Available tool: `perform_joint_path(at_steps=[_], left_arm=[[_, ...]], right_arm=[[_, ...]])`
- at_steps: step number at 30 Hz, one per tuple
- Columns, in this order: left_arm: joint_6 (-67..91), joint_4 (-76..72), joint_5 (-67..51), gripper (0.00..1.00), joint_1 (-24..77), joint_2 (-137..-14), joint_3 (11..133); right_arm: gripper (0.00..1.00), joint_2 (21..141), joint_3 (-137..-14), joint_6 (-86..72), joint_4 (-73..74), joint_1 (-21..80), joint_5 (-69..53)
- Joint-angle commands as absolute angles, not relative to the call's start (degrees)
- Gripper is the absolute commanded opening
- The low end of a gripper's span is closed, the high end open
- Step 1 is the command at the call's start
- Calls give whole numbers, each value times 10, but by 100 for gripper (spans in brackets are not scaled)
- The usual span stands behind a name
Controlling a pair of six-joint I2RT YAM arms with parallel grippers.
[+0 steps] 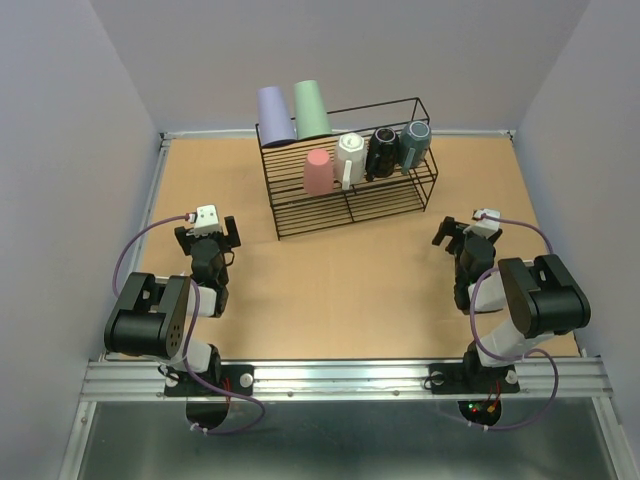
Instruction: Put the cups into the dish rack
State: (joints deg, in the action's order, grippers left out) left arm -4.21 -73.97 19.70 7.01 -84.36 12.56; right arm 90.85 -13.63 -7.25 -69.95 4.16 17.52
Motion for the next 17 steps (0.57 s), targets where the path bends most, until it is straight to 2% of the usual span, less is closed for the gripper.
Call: perform_joint_path(at_steps=[1, 17], left_arm=[[-44, -911, 201, 99, 67, -838, 128], [-44, -911, 200, 99, 67, -838, 128]], right_arm=[[100, 911, -127, -62, -751, 40, 176], [100, 915, -126, -58, -760, 40, 171]])
